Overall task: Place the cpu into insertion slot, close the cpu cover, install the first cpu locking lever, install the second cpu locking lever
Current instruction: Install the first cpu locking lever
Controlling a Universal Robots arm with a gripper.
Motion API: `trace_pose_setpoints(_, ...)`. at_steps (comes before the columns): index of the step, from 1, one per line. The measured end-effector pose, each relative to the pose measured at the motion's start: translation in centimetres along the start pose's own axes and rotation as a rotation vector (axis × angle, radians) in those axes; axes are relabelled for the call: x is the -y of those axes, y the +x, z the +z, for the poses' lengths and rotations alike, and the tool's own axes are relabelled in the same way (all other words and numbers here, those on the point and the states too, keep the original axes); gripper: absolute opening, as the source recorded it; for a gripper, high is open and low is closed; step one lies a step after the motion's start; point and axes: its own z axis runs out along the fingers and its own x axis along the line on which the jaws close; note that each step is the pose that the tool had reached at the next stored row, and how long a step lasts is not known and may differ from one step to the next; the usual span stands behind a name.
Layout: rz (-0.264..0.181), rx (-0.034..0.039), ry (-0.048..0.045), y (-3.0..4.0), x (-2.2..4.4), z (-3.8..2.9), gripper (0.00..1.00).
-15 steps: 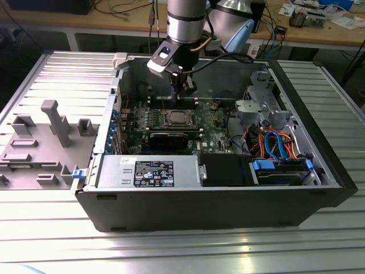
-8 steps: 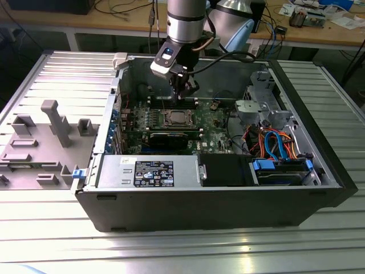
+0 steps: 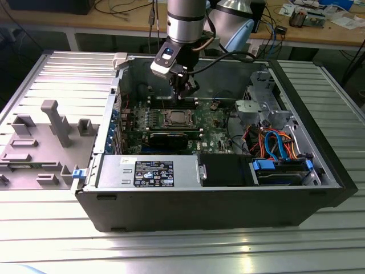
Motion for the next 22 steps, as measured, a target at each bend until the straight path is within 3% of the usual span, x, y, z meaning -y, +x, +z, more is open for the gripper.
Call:
trace_pose_setpoints(6,-0.058,0.0016,-0.0030,0.00,0.00,0.00,0.11)
trace_pose_setpoints(11,-0.163,0.0045,-0.0083,0.00,0.00,0.00,0.11)
trace_pose_setpoints(20,-0.172,0.0047,-0.0087,0.01,0.01,0.00,0.11)
trace_pose_setpoints(22,-0.191,0.0053,-0.0097,0.01,0.01,0.00,0.11)
